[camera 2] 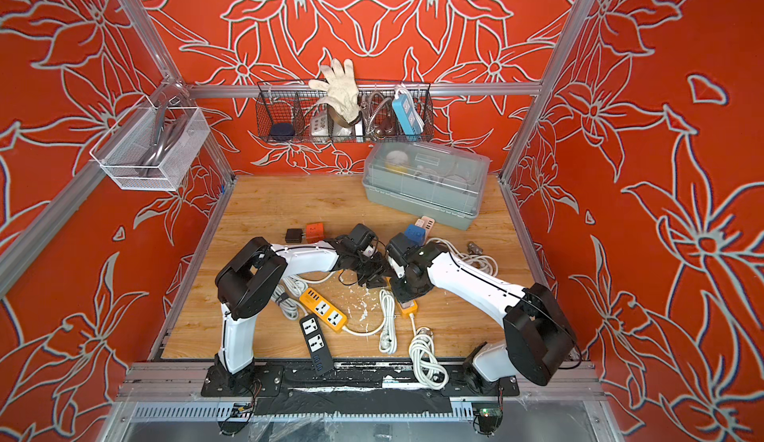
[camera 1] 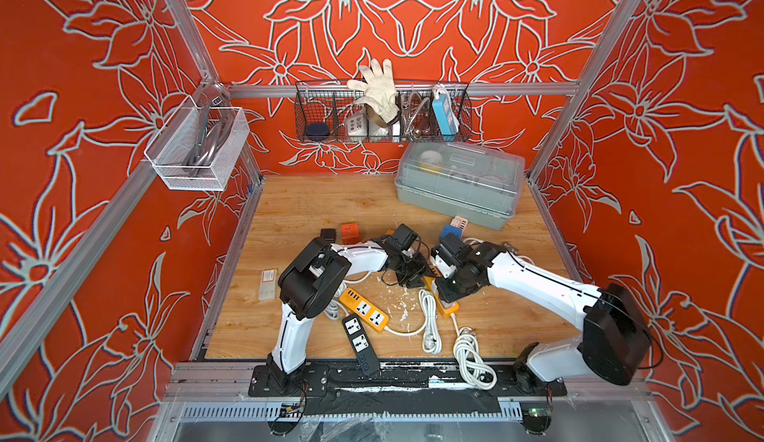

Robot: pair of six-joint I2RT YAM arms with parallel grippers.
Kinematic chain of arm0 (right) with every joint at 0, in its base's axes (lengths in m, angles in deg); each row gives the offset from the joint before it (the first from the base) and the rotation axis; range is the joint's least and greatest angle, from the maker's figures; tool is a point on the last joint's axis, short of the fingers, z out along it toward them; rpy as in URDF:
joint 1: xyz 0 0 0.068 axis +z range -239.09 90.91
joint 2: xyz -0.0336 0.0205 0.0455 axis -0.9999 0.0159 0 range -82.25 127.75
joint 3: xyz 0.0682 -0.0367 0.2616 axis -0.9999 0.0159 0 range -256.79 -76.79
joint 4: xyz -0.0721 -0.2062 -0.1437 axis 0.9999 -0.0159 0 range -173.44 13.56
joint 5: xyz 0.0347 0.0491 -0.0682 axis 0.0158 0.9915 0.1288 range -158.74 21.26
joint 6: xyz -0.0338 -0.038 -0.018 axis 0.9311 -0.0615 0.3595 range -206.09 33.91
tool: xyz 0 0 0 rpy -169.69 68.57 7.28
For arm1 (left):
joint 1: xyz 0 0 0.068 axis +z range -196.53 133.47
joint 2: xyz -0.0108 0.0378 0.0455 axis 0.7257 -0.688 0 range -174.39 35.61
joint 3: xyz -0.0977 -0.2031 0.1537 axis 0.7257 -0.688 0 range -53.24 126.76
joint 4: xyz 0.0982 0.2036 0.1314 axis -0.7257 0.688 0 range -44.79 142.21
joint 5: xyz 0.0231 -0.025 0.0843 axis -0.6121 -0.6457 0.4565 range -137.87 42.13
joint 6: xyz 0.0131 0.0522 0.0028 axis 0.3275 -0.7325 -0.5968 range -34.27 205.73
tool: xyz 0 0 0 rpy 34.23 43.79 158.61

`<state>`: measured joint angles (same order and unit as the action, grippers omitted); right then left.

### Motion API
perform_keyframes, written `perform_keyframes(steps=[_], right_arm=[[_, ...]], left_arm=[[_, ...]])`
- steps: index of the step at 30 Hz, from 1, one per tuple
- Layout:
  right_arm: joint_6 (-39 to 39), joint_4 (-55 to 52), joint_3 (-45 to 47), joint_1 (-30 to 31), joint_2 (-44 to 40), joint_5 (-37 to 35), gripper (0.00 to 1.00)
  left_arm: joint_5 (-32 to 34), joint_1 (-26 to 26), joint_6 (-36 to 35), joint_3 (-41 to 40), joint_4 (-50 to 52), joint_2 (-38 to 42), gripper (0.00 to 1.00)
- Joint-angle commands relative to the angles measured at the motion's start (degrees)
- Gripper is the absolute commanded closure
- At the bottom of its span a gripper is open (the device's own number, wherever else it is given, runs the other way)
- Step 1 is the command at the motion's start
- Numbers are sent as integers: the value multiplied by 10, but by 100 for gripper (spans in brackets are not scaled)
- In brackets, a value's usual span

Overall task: Pull the plug off the socket
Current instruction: Remove the plug from the socket, then place the plug at the center of the board.

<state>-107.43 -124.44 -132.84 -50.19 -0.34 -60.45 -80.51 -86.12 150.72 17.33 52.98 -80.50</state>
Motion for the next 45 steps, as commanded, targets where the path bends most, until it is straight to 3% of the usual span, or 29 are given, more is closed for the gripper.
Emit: perform_keyframes(steps=[1,4,7,10,12,17,21,25,29,32,35,40,45], right_arm=[[6,25,-10,-46,-14,8,82],[-11,45,27,-35,-33,20,84],[-40,79,52,19,-54,8,84],[-67,86,29,42,-46,-3,85],[-70,71,-3,27,-35,-8,85],[-63,76,-24,-99,-21,122,85],[-49,68,4,-109,-31,140,86],[-59,62,49,-53,-98,71,86],[-67,44,69,-41,-195,-1,86],[-66,56,80,-51,-255,-4,85],[-87,98,100,-76,-302,47,84],[-185,232,150,-120,-365,146,84],[-330,420,204,-139,-338,245,83]], left_arm=[[65,-3,-6,-42,130,-51,51],[71,-3,-10,-44,139,-53,57],[73,-3,-15,-38,149,-63,57],[79,-3,-15,-33,158,-72,58],[85,-3,-15,-35,160,-77,59],[94,-3,-13,-49,160,-85,63],[101,-4,-18,-53,166,-89,63],[86,-3,-34,-44,156,-86,63],[18,-2,-75,-9,88,-53,59],[-26,-2,-127,41,74,-13,55],[-29,-2,-187,87,110,41,51],[73,-1,-289,78,191,162,44],[238,-2,-352,-11,229,324,37]])
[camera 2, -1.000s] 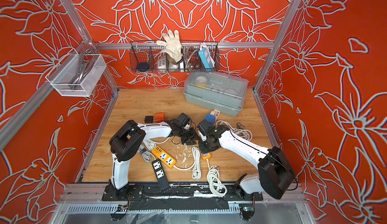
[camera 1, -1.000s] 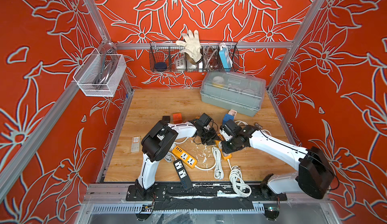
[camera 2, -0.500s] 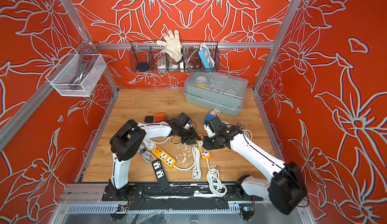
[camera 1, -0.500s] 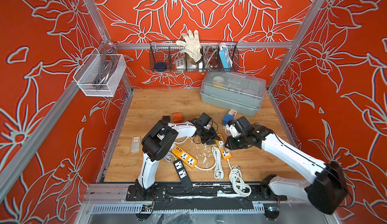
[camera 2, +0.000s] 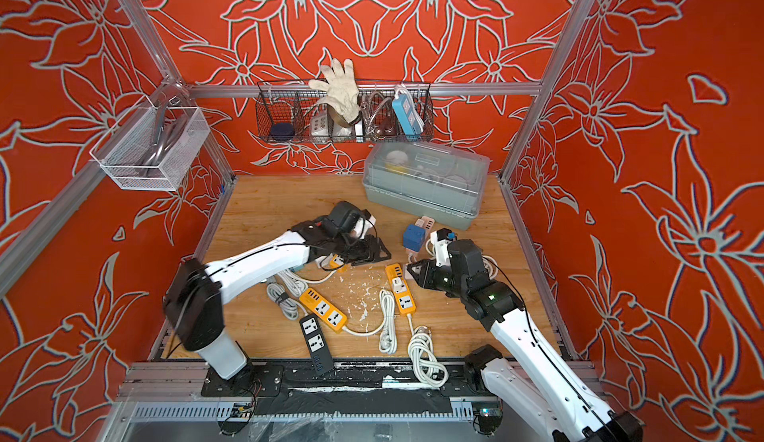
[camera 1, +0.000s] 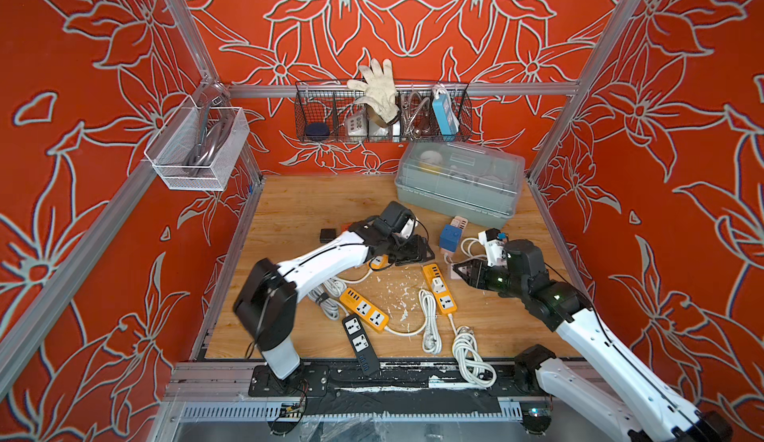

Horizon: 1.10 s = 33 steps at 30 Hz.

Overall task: Pull the plug off the socket
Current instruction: Place the plug at the center of the board.

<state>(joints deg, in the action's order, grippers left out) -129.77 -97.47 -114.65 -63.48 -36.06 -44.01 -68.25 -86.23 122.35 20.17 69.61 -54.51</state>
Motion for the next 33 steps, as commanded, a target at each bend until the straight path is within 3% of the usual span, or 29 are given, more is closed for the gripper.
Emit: perform_keyframes(steps=[1,5,8,15,33], right_arm=[[-135,186,29,-6,35,98,83],[-190,266,40,-5,93,137,82],[-197,291,34,-5,129,149,81],[-194,326,-7,8,245,182,80],[23,81,-280,124,543,147,76]], left_arm=[[148,0,-76,-61,64,101,33],[243,2,-93,-139,64,237,19],[300,6,-80,-203,48,345,2],[348,11,-16,-338,-6,541,2],[337,11,74,-334,104,602,2]])
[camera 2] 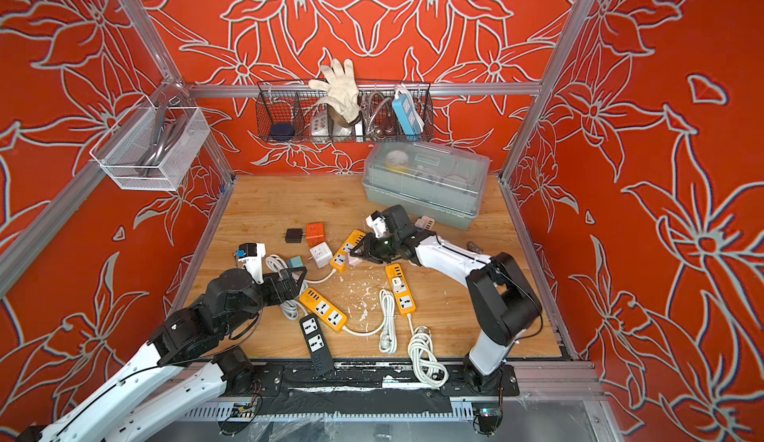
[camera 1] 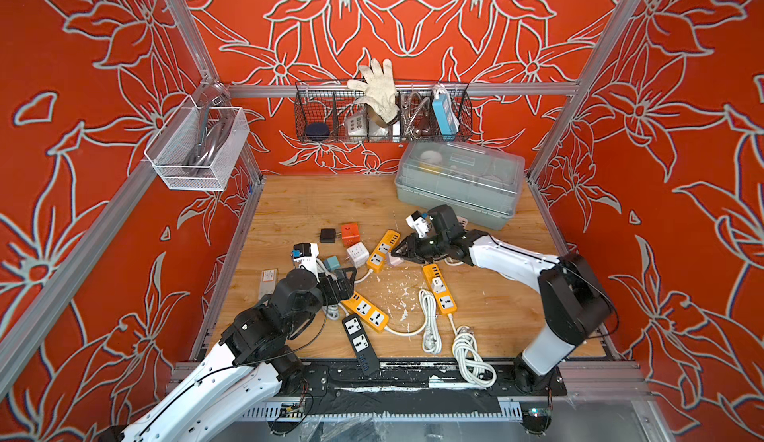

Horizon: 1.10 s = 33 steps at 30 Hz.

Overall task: Pull the plug off the socket
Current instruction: Place the plug at the center of the board.

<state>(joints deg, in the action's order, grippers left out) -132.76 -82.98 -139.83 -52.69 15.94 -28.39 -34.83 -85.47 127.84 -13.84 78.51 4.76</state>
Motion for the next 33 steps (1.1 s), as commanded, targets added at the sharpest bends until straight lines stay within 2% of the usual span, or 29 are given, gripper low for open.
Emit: perform_keyframes(steps=[1,10,13,15,17,19,22,25,29,33], right_arm=[[59,-72,-36,21,33,-11,76],[122,-151,-94,58,112,-32,73],[143,-185,-122,66,137,-41,69],[168,-224,-148,68,149,-52,61],[194,-250,-165,69,146,-70,45],[224,-282,-182,70,133,-96,36],[269,-324,-199,69,95,-145,34],[308,-327,-179,69,21,-182,35],[334,-284,-85,68,-125,-216,35],[310,-222,56,68,-293,-268,35]], left_arm=[[2,3,22,4,15,11,2],[-2,3,49,-4,4,3,2],[-5,3,61,-8,-5,-3,2],[-10,3,71,-11,-12,-6,2],[-13,3,82,-13,-12,-9,2],[-18,3,90,-13,-14,-10,2],[-24,3,103,-18,-16,-7,2],[-32,3,121,-30,-27,-1,2],[-55,4,149,-66,-80,10,2],[-86,3,175,-103,-153,6,2]])
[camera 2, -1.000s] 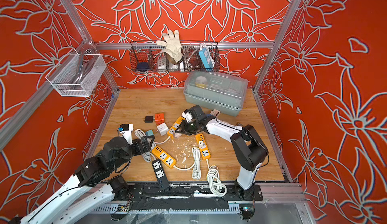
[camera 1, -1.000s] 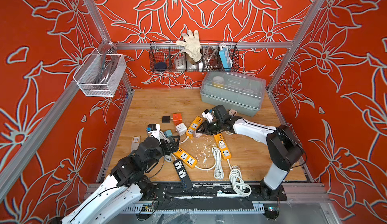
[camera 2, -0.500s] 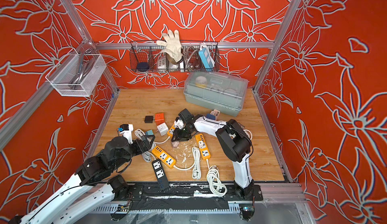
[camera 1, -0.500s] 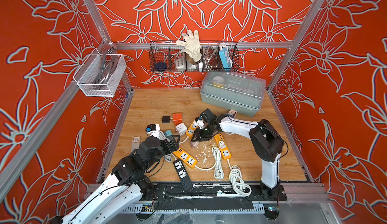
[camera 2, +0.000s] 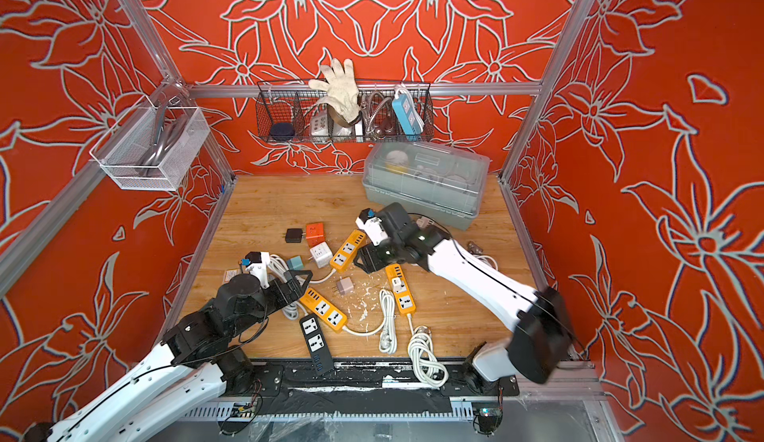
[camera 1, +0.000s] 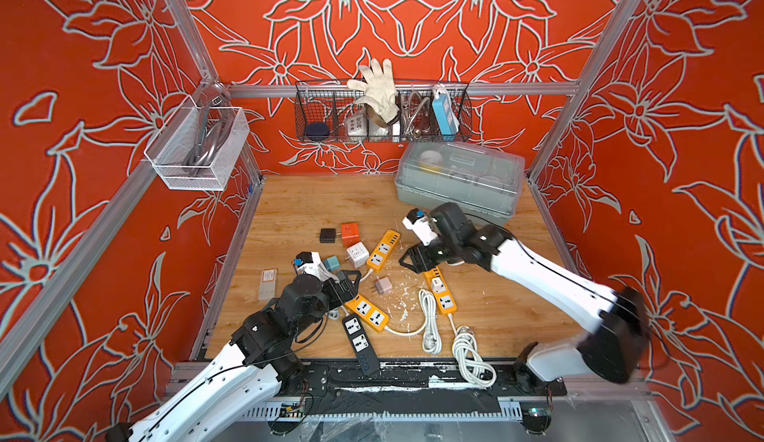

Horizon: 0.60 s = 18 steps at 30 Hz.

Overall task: Pull the plug off the socket
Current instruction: Place the plug at the center of the board, then remove the plug from the socket.

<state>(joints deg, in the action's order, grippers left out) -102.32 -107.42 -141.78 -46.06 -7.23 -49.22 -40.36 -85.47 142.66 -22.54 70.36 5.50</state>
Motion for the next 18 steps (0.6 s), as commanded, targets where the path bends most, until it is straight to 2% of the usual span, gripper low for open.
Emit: perform_keyframes(steps=[1,3,5,8,12,18], right_arm=[[-3,30,105,0,-95,-74,35],[-26,40,165,-5,-170,-111,32],[-53,49,212,-11,-221,-131,24],[-94,66,261,-22,-256,-118,19],[-118,56,263,-25,-214,-97,19],[-92,-5,193,-23,-75,-84,26]], left_arm=[[-36,3,32,-20,-83,-6,2],[-53,3,39,-25,-109,-26,2],[-72,3,41,-24,-131,-51,2],[-101,3,47,-19,-161,-96,2],[-140,3,56,-7,-181,-155,2],[-173,3,71,0,-184,-197,2]])
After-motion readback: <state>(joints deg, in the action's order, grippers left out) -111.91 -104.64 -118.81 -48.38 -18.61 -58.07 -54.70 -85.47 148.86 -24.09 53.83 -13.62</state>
